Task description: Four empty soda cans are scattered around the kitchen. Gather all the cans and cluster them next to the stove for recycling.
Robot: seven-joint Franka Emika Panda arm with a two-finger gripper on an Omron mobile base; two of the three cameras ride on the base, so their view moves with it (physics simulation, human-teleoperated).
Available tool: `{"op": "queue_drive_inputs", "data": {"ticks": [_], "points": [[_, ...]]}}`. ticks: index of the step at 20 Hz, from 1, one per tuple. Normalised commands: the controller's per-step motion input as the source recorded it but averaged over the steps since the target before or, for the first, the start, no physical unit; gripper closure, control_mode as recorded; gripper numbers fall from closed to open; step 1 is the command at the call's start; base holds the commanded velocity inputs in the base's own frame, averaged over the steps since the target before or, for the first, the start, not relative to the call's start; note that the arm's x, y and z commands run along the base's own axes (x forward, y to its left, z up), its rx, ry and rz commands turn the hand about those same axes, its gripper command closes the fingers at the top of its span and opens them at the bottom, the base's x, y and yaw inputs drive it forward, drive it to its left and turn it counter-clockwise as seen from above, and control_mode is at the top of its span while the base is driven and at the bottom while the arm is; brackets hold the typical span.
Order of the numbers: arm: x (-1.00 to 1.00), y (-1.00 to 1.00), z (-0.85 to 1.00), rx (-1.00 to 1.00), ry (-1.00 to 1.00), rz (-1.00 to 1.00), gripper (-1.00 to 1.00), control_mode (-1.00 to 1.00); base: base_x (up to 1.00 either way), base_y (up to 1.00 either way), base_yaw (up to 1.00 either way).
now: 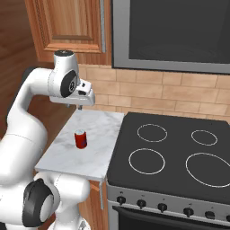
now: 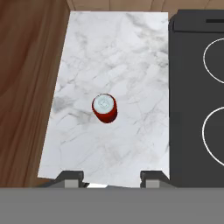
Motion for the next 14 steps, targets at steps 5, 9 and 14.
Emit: {"op": "queue_drive_inputs", "data": {"ticks": [5, 9, 14], "points": [[-0.13, 0.0, 0.0, 0.0, -0.02, 0.0, -1.0, -1.0, 0.0, 0.0, 0.0], [-0.23, 0.0, -0.09, 0.0, 0.0, 0.0, -1.0, -1.0, 0.0, 0.0, 0.0], [-0.5, -0.05, -0.02, 0.02, -0.02, 0.0, -1.0, -1.0, 0.0, 0.0, 0.0]]}}
